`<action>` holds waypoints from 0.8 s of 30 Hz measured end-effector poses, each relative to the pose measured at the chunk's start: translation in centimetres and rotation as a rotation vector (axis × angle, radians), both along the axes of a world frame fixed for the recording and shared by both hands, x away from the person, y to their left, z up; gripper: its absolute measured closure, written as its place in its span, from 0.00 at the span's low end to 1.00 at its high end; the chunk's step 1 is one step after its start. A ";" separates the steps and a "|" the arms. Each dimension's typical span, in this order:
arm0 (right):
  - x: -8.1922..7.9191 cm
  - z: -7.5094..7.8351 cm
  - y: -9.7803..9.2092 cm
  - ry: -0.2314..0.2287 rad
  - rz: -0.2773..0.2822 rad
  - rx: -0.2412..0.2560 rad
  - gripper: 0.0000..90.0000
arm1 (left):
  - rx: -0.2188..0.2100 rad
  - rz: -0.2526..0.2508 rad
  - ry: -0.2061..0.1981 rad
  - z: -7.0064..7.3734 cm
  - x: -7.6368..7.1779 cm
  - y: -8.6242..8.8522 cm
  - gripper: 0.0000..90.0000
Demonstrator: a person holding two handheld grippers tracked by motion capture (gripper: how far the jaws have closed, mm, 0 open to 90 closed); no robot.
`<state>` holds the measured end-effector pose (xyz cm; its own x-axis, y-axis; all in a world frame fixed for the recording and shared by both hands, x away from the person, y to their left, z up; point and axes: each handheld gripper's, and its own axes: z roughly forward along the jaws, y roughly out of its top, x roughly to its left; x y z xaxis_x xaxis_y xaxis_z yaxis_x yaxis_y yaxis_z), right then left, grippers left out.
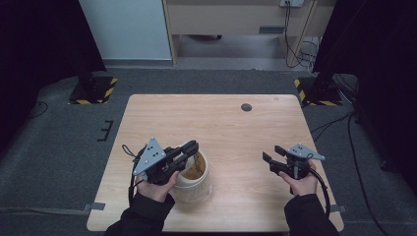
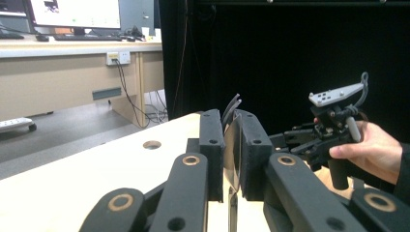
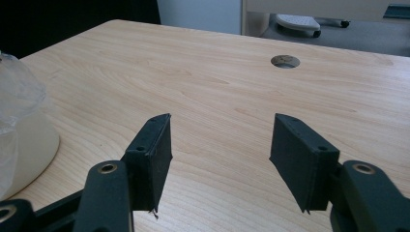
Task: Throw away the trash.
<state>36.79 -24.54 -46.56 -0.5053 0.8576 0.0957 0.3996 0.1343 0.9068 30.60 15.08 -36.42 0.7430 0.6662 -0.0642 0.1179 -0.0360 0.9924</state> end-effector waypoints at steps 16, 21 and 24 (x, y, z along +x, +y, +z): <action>0.0 -0.1 0.0 0.003 0.005 0.000 0.45 | 0.054 -0.010 0.032 -1.6 0.2 -0.6 0.90; 0.0 -0.1 0.0 0.003 0.006 0.000 0.45 | 0.042 -0.010 0.041 -1.5 0.1 -0.5 0.83; 0.0 -0.1 0.0 0.003 0.006 0.000 0.45 | 0.019 -0.009 0.037 -1.2 -0.1 -0.1 0.79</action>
<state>36.79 -24.52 -46.69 -0.5098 0.8548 0.0973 0.4016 0.1365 0.9056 30.52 14.98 -37.60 0.7464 0.6608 -0.0791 0.1546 -0.0565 0.9864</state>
